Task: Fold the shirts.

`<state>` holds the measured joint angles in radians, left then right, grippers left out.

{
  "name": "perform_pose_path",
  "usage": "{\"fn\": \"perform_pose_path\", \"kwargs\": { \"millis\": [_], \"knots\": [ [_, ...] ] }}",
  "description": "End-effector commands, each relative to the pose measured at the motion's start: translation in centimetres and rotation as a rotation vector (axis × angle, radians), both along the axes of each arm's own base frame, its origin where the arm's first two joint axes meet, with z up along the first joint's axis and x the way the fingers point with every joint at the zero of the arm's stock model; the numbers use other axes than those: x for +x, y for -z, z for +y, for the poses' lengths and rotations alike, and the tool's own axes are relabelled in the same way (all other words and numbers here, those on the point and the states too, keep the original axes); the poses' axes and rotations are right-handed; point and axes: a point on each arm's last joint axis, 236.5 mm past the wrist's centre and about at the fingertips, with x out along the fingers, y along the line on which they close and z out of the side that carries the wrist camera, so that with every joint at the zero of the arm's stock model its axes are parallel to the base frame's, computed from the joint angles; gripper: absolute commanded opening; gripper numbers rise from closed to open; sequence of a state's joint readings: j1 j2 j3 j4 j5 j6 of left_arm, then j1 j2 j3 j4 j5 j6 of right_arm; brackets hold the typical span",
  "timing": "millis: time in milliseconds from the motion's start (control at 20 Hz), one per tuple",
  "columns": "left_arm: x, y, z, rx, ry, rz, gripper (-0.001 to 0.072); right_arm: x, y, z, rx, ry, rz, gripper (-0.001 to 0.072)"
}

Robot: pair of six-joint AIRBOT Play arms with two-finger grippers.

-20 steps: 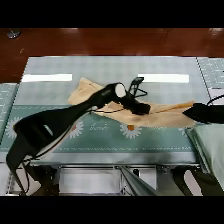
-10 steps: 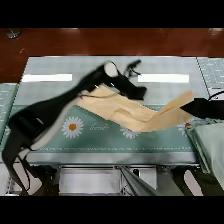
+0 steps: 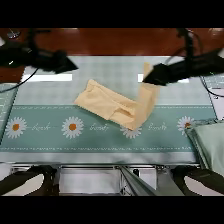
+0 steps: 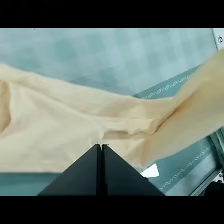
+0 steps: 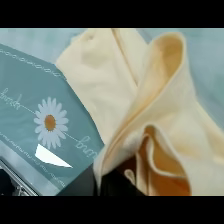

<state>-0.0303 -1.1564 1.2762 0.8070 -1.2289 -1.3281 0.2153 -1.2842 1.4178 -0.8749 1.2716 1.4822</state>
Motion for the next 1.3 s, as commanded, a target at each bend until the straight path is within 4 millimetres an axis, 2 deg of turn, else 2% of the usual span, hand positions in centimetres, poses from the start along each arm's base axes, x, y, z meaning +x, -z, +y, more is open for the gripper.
{"fn": "perform_pose_path", "kwargs": {
  "millis": [0,100,200,300,450,500,550,600,650,700,750,850,950,1050,1100,1150,1200,1250],
  "knots": [
    [-6.4,3.4,4.9,0.021,-0.17,-0.034,0.0029,3.4,2.5,9.3,0.02,-0.124,0.016,0.0022],
    [-10.3,6.8,5.1,0.02,-0.199,0.003,0.0029,4.5,4.7,13.4,0.02,-0.173,0.045,0.0022],
    [-12.8,9.0,4.9,0.006,-0.22,0.037,0.0029,5.0,7.1,16.5,0.018,-0.208,0.069,0.0022],
    [-13.9,10.3,4.8,-0.009,-0.247,0.062,0.0029,4.9,9.5,18.9,0.019,-0.231,0.097,0.0022],
    [-13.2,10.9,5.2,-0.016,-0.285,0.057,0.0029,5.2,12.8,21.5,0.035,-0.214,0.124,0.0023],
    [-12.6,10.9,5.5,-0.016,-0.304,0.045,0.0029,5.4,13.8,21.7,0.038,-0.2,0.143,0.0076],
    [-12.0,10.9,5.8,-0.016,-0.323,0.035,0.0029,5.1,14.3,22.1,0.055,-0.203,0.172,0.0296],
    [-11.4,11.0,6.2,-0.016,-0.345,0.026,0.0029,4.6,14.2,22.3,0.08,-0.222,0.197,0.0607],
    [-10.7,11.1,6.5,-0.015,-0.365,0.019,0.0029,4.4,13.4,21.7,0.098,-0.258,0.191,0.063],
    [-10.1,11.3,7.0,-0.013,-0.388,0.013,0.0029,5.0,12.4,20.1,0.098,-0.259,0.191,0.063],
    [-9.4,11.4,7.5,-0.011,-0.413,0.009,0.0029,5.9,11.0,17.4,0.091,-0.245,0.193,0.063],
    [-8.7,12.0,8.5,-0.009,-0.455,0.019,0.0029,7.3,7.1,9.3,0.058,-0.204,0.216,0.0628],
    [-8.6,12.6,9.1,-0.006,-0.469,0.045,0.0029,6.9,3.3,-1.3,-0.071,-0.125,0.208,0.0628],
    [-8.8,13.0,8.9,-0.007,-0.46,0.066,0.0029,5.6,1.6,-12.3,-0.308,0.056,0.16,0.0628],
    [-8.9,13.1,8.8,-0.007,-0.457,0.072,0.0029,4.6,1.2,-16.5,-0.381,0.159,0.144,0.0628],
    [-8.9,13.2,8.8,-0.007,-0.457,0.073,0.0029,3.5,1.3,-19.0,-0.382,0.262,0.132,0.0628],
    [-8.9,13.2,8.8,-0.007,-0.457,0.072,0.0029,2.3,2.1,-20.3,-0.344,0.36,0.112,0.0628],
    [-8.9,13.2,8.8,-0.007,-0.458,0.072,0.0029,0.8,3.8,-20.7,-0.292,0.448,0.109,0.0628]
  ]
}}
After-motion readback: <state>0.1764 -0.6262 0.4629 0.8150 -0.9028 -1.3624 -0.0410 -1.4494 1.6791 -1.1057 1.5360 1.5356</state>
